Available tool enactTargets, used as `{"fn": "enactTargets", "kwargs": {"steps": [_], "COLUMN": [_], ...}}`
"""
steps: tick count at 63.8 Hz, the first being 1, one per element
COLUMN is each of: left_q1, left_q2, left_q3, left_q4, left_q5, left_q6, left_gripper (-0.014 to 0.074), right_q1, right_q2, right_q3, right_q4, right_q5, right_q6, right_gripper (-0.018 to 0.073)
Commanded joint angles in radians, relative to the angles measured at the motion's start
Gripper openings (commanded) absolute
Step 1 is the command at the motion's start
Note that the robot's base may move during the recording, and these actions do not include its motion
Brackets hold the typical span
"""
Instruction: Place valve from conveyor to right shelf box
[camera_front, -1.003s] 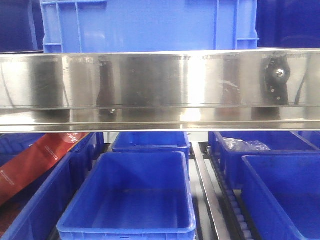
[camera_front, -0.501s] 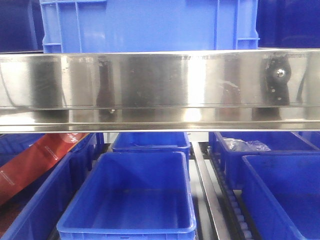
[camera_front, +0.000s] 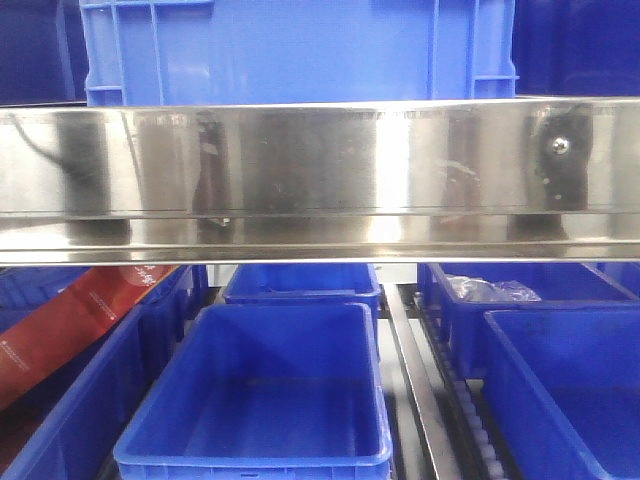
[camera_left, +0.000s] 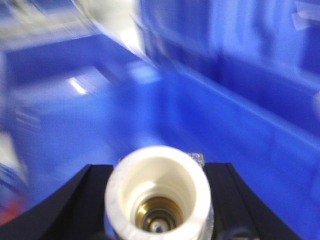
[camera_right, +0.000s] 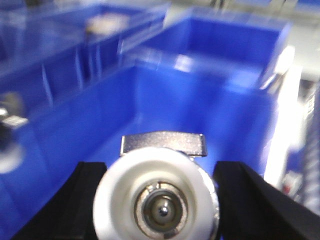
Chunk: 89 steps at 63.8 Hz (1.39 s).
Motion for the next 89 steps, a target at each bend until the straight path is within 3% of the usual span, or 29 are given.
{"fn": "enactTargets", "kwargs": {"steps": [1,22,27,34,44,50,56,68,75,83,89], "left_q1": [-0.018,-0.018,-0.018,-0.018,-0.018,-0.016,-0.013,-0.013,-0.006,0.022,0.072], "left_q2": [0.043,0.176,0.186,0.190,0.190,0.190,0.183,0.117,0.046,-0.045,-0.115], "left_q3": [-0.016,-0.016,-0.016,-0.016,-0.016,-0.016,-0.016,-0.016,-0.016,-0.016,-0.016], "left_q4": [-0.010,-0.011,-0.009,-0.009,-0.009,-0.001,-0.001,-0.001,0.001,0.003,0.003], "left_q5": [-0.061,-0.073,-0.074,-0.076,-0.072,-0.063,-0.063,-0.043,-0.022,0.030,0.090], "left_q6": [0.004,0.004,0.004,0.004,0.004,-0.009,-0.011,-0.011,-0.011,-0.011,-0.011], "left_gripper": [-0.0111,-0.0111,-0.0104,0.0015,0.0353,0.0471,0.0528,0.0527,0.0527,0.0470,0.0298], "right_q1": [0.012,0.016,0.016,0.016,0.016,0.016,0.016,0.016,0.016,0.010,-0.014], "right_q2": [0.053,0.212,0.221,0.224,0.224,0.218,0.205,0.147,0.087,0.005,-0.053], "right_q3": [-0.015,-0.016,-0.016,-0.016,-0.018,-0.020,-0.022,-0.053,-0.067,-0.067,-0.067], "right_q4": [0.001,0.001,0.001,0.001,0.001,0.001,0.001,0.001,0.001,-0.001,-0.003], "right_q5": [-0.063,-0.051,-0.044,-0.024,-0.007,0.001,0.001,0.018,0.022,0.029,0.053], "right_q6": [-0.006,-0.006,-0.006,-0.006,-0.006,-0.006,-0.006,-0.006,-0.006,-0.006,-0.006], "right_gripper": [-0.0153,-0.0151,-0.0110,0.0058,0.0389,0.0512,0.0564,0.0552,0.0472,0.0249,0.0025]}}
